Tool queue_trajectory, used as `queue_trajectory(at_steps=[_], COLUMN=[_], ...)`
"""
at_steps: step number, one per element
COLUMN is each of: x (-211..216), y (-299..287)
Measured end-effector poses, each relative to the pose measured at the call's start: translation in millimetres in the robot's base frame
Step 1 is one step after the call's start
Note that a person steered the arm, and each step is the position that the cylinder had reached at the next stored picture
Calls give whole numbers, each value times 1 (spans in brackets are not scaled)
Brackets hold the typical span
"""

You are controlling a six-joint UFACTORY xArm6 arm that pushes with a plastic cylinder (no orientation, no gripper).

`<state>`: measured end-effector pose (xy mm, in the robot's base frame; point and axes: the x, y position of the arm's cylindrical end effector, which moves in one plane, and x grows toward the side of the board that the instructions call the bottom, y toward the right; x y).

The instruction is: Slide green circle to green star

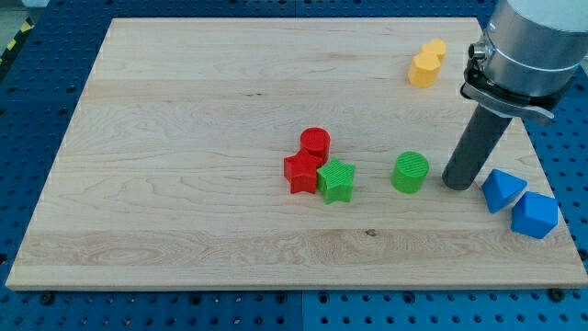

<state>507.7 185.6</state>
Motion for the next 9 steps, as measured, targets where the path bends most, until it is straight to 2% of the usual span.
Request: queue_trajectory(at_steps=[3, 5, 6, 8, 9], x=[10, -17, -19, -40, -40], y=[-7, -55, -28, -79, -82])
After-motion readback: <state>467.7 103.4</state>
